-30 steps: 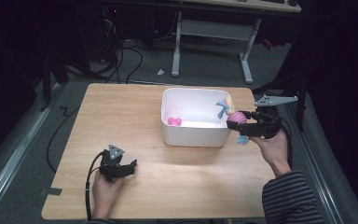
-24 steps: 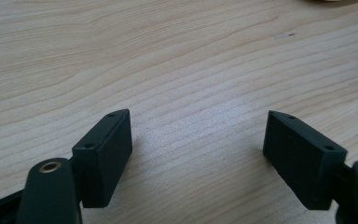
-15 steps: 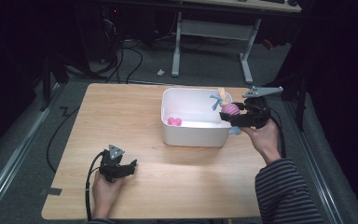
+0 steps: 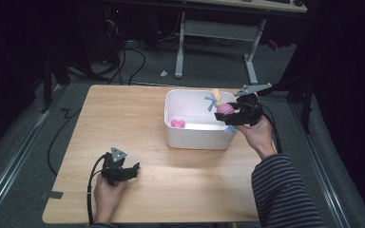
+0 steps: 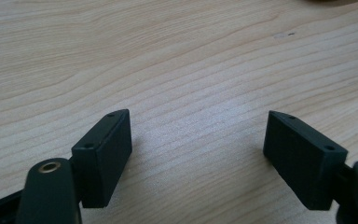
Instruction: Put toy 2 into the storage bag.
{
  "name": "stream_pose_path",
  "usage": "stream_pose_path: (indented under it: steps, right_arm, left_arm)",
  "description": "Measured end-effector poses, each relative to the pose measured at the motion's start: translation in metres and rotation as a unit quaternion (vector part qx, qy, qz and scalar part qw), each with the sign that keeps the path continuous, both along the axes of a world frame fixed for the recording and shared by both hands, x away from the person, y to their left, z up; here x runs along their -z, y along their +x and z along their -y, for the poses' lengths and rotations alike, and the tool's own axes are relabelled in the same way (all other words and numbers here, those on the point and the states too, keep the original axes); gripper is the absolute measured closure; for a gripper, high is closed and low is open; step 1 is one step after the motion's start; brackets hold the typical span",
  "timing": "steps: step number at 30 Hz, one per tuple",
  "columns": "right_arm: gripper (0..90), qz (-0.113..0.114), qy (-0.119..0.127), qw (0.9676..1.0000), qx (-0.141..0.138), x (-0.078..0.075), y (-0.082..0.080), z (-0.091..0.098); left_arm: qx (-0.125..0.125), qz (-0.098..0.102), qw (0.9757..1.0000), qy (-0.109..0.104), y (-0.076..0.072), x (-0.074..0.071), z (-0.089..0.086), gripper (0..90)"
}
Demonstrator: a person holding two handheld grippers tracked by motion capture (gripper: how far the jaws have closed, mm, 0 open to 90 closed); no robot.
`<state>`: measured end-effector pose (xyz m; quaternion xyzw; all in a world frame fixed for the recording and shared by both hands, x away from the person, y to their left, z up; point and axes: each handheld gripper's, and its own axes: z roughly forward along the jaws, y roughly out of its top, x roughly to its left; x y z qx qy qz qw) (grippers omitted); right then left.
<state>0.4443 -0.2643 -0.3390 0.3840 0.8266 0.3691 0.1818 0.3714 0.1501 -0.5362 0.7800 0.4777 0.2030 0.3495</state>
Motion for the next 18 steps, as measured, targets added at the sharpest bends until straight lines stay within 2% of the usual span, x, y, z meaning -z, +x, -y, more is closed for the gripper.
stream_pose_path:
  steps: [6,9,16,18]
  right_arm:
    - [33.9,-0.007,-0.019,0.9998,0.007,0.005,0.011,-0.006]
    - [33.9,-0.005,-0.020,0.9998,0.004,0.009,0.017,-0.007]
    - [33.8,-0.026,-0.024,0.9993,0.009,0.018,0.024,-0.011]
    - [33.8,-0.025,-0.026,0.9993,0.006,0.020,0.026,-0.013]
  left_arm:
    - [0.000,0.000,1.0000,0.000,0.000,0.000,0.000,23.6]
    - [0.000,0.000,1.0000,0.000,0.000,0.000,0.000,23.6]
    - [0.000,0.000,1.0000,-0.001,0.000,0.000,0.000,23.5]
    - [0.000,0.000,1.0000,-0.001,0.000,0.000,0.000,23.5]
